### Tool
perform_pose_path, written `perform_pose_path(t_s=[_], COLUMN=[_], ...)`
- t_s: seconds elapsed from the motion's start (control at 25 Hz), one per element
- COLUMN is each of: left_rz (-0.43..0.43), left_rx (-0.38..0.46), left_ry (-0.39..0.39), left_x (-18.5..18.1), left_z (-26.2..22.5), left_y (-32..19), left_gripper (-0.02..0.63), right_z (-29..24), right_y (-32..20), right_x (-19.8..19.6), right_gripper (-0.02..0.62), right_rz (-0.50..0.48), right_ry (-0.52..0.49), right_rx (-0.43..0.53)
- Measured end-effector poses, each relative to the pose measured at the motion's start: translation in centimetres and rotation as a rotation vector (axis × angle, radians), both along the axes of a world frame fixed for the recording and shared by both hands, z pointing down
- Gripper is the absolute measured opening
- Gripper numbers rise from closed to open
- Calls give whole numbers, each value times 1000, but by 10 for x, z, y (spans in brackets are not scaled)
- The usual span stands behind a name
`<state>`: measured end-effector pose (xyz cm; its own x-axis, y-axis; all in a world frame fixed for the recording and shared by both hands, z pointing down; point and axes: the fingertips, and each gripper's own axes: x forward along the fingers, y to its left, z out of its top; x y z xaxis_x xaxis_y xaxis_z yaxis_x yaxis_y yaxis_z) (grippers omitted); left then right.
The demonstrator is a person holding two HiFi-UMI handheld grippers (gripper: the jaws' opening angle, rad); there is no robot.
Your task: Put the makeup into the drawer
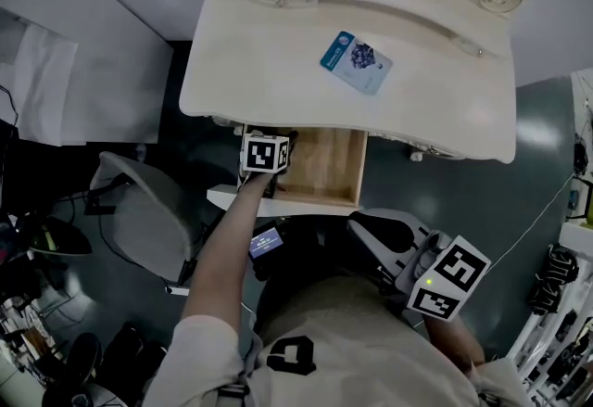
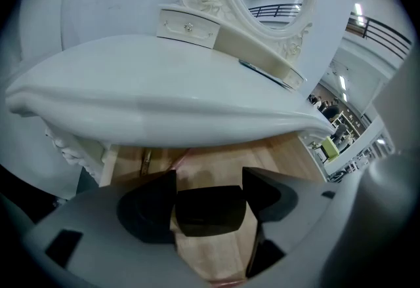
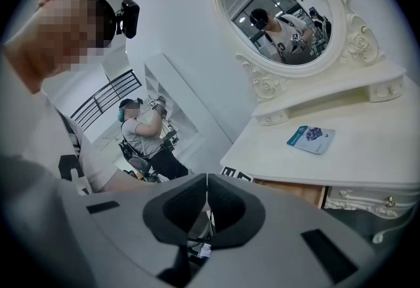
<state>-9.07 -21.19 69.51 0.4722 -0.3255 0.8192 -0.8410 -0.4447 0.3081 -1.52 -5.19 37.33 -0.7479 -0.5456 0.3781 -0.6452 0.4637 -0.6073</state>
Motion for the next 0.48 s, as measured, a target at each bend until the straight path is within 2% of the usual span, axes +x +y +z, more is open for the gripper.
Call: perform_pose_path(t_s=[0.2, 0.48], left_rz=[18, -7], left_rx=[49, 113], left_ry=[13, 36], left_x=[5, 4], left_z=[-6, -21], left_y=[-6, -11], left_gripper=[367, 367], right_z=[1, 2], right_y=[1, 4], right_x=[-2, 0], right_gripper=[28, 28], right_rz=[6, 9], right_ry=[5, 0], right_rx=[-1, 4])
